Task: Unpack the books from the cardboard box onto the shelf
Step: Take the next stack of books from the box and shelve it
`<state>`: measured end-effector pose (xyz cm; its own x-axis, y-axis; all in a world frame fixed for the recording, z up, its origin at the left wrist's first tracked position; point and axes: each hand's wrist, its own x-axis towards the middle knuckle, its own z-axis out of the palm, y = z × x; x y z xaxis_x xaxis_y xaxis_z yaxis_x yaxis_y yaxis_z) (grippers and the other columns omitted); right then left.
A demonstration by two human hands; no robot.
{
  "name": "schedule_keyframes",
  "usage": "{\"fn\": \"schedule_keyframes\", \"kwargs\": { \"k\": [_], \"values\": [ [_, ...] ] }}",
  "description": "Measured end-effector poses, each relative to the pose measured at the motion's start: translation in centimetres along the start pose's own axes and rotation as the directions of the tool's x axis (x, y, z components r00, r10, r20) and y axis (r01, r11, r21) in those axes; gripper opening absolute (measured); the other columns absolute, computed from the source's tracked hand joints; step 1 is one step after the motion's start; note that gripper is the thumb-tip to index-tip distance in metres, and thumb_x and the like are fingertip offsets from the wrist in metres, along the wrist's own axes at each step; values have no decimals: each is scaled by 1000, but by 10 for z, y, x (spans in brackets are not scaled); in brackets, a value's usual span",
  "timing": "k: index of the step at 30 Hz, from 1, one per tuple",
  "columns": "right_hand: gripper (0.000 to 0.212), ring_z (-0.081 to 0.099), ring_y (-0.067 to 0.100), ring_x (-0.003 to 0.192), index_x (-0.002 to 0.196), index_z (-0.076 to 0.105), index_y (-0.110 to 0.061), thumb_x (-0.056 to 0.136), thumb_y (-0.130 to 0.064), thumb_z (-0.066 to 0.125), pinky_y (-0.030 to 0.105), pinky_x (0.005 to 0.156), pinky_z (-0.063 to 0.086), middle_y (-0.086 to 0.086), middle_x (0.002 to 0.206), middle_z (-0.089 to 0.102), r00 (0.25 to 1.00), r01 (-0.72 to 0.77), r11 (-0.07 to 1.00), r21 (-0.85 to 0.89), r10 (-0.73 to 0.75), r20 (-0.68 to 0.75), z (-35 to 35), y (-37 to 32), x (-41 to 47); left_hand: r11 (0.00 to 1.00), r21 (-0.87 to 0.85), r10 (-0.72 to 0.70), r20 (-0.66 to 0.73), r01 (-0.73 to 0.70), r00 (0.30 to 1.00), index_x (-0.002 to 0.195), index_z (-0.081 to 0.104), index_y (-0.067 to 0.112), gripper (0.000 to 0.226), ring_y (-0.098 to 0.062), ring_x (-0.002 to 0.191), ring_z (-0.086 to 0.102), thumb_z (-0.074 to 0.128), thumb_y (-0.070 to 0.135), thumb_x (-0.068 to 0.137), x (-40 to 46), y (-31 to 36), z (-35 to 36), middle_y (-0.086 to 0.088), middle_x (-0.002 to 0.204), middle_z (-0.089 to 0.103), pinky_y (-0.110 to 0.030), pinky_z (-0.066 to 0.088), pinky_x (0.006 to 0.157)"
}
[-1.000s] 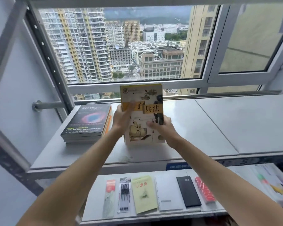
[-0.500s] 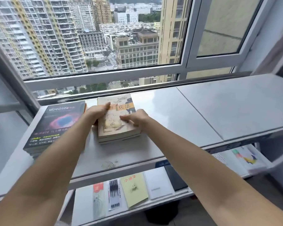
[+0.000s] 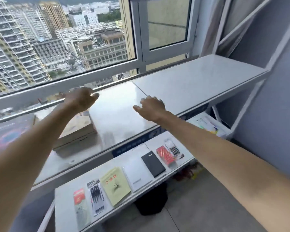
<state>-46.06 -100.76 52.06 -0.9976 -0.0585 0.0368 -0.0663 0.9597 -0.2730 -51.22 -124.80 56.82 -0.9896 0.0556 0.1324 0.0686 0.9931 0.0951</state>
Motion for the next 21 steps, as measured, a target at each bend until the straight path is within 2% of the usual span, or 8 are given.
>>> {"fn": "schedule_keyframes", "kwargs": {
  "k": [4,7,9,12,14,18,21],
  "values": [
    [55,48,32,126,134,54,-14,97,-50,37,42,101,37,14,136,53,994,-86,993,-85,80,-72,-31,119,-60,967,-133,223,22,-218,975,132,60,8,41,-35,127,55,51,31,99,-25,113,27,-17,135,62,-39,42,106],
    [56,45,33,129,133,53,-12,97,-51,38,43,103,36,14,138,51,976,-212,972,-100,206,-70,-49,207,-119,937,-128,337,90,-324,937,135,58,13,45,-32,130,53,51,37,99,-47,207,49,-10,140,59,-39,39,110],
    [61,44,33,130,139,47,-10,97,-52,38,43,104,35,13,141,49,955,-294,950,-107,288,-66,-57,266,-160,908,-115,416,129,-403,900,134,60,15,45,-33,127,54,50,41,99,-63,274,61,-10,139,60,-38,41,107],
    [57,45,31,129,137,49,-13,97,-52,38,42,105,33,11,140,50,913,-408,904,-126,404,-54,-67,355,-228,832,-143,554,145,-536,820,125,66,19,40,-34,117,60,51,42,97,-89,385,85,-13,128,66,-36,44,96],
    [53,46,31,128,132,54,-13,97,-50,38,42,104,33,11,137,52,876,-482,866,-134,479,-50,-70,405,-271,786,-155,618,158,-598,770,127,65,21,41,-32,120,59,51,44,97,-107,450,100,-10,131,66,-35,43,99],
    [51,48,32,124,125,58,-12,98,-49,38,41,102,36,10,130,56,778,-628,770,-111,626,-55,-74,502,-359,647,-149,759,224,-748,612,124,67,26,38,-32,117,61,47,44,98,-153,584,135,-9,127,68,-38,47,98],
    [53,43,31,129,129,55,-12,98,-50,37,43,105,34,10,140,49,705,-709,703,-57,706,-61,-67,566,-416,562,-148,814,272,-814,513,122,68,25,39,-31,117,61,44,45,98,-187,674,164,-8,125,69,-34,43,97]
  ]
}}
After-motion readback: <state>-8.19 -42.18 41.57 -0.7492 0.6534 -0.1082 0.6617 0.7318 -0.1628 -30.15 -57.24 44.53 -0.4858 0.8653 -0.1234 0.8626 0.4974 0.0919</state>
